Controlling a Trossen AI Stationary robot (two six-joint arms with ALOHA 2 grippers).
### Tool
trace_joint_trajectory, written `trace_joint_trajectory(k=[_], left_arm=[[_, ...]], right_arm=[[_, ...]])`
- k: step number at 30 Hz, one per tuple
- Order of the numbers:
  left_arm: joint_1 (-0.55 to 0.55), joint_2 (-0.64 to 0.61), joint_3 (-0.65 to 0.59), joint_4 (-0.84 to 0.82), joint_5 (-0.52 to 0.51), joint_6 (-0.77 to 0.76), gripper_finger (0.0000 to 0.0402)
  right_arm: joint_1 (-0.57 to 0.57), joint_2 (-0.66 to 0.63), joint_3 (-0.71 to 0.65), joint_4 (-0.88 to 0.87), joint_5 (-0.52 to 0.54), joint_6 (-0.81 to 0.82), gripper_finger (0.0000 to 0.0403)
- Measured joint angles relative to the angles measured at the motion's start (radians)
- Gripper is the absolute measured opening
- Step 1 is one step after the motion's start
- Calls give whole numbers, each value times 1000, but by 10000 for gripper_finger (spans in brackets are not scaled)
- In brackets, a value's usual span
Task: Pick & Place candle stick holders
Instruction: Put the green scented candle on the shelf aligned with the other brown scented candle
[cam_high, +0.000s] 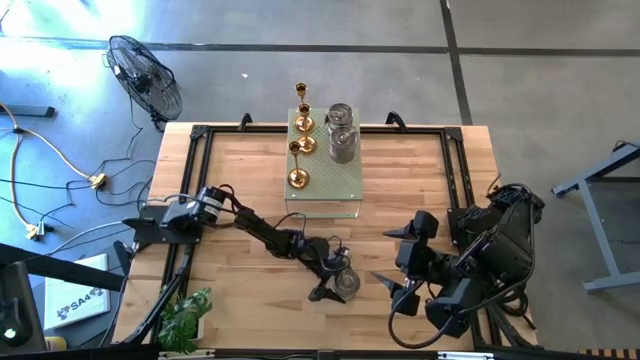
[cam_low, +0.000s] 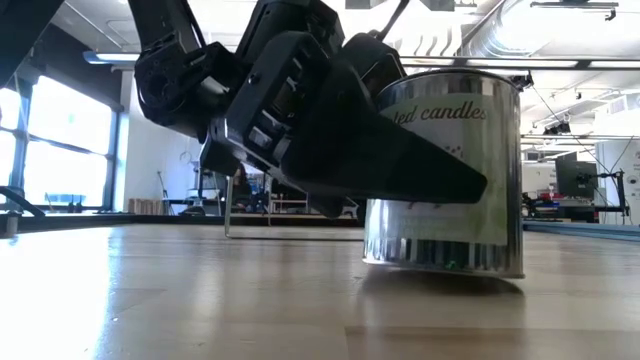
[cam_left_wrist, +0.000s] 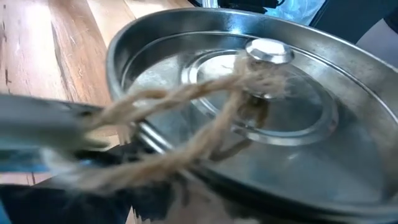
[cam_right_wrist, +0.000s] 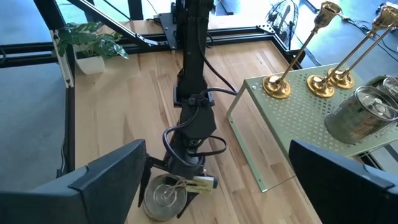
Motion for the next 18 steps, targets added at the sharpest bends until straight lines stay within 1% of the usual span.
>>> trace_joint_trajectory(k=[5,8,14,16,17,18], left_arm=[[0,-4,0,-6,-4,-24,363],[0,-17,0,-31,-27,-24,363],[-6,-92,-2,-188,-102,-28,361],[-9,-117,-4,-235,-137,-22,361],[-14,-134,-4,-269,-165,-16,361],[-15,-155,-6,-302,-183,-7,361]], right_arm=[[0,0,0,0,-2,0,389],[7,0,0,0,-6,0,390],[31,-1,0,1,20,-15,389],[31,-6,0,1,-10,-94,390],[31,-9,0,0,-52,-105,390],[31,-11,0,0,-89,-81,389]])
